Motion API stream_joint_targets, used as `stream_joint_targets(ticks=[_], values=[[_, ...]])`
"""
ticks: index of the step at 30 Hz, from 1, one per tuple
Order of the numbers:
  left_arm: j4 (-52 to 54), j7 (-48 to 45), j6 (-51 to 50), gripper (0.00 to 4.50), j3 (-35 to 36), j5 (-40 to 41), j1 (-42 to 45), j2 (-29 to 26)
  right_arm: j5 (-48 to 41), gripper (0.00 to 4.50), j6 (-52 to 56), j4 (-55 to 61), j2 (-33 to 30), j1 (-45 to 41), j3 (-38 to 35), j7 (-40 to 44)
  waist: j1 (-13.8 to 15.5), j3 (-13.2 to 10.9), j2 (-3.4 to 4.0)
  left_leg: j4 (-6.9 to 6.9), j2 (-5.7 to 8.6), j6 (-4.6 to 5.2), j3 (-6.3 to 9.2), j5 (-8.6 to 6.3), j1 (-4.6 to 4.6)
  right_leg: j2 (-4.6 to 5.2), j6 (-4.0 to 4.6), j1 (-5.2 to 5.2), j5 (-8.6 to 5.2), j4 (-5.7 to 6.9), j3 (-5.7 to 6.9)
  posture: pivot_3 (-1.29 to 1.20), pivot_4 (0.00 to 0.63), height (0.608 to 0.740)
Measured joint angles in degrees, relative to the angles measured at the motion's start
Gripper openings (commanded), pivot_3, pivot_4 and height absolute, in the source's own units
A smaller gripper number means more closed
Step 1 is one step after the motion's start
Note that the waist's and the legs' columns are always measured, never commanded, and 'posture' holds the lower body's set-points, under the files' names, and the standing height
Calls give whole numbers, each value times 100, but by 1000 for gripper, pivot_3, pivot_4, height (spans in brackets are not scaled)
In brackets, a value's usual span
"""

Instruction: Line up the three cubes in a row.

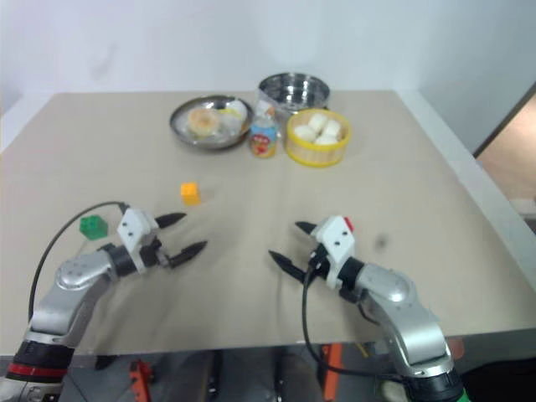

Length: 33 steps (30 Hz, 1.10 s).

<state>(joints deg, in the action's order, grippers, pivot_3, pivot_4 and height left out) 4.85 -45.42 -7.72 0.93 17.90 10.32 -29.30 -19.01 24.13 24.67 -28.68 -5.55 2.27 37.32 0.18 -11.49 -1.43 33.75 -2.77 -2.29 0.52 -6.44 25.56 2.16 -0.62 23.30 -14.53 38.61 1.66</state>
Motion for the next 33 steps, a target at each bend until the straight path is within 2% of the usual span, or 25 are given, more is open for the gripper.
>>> stream_joint_targets(ticks=[10, 25, 28, 33], values=[[70, -145, 153, 4451, 3, 243, 12, 182, -154, 4500, 327, 346, 114, 307, -9, -269, 9, 1, -1, 0, -1, 0, 0, 0, 0, -3, 1, 0, 1, 0, -2, 0, 150, 740], [300, -478, -153, 4451, 2, 512, -11, -27, 34, 4500, 144, 679, 78, 536, 30, -388, 9, 1, -1, 9, -2, -1, -1, -1, 0, -1, 2, -2, 2, 0, -3, 0, 150, 740], [412, -730, -164, 4451, -85, 541, -5, -94, 65, 4500, 155, 734, 351, 598, -28, -722, 9, 1, -1, 9, -2, -1, -2, -1, 0, 0, 2, -1, 2, 0, -4, 0, 150, 740], [587, -1274, -280, 4451, -400, 632, 212, -212, 113, 4500, 314, 640, 998, 190, -759, -1866, 7, 0, -1, 18, -3, -1, -11, -1, 0, 0, 7, 2, 9, 0, -9, 0, 150, 740]])
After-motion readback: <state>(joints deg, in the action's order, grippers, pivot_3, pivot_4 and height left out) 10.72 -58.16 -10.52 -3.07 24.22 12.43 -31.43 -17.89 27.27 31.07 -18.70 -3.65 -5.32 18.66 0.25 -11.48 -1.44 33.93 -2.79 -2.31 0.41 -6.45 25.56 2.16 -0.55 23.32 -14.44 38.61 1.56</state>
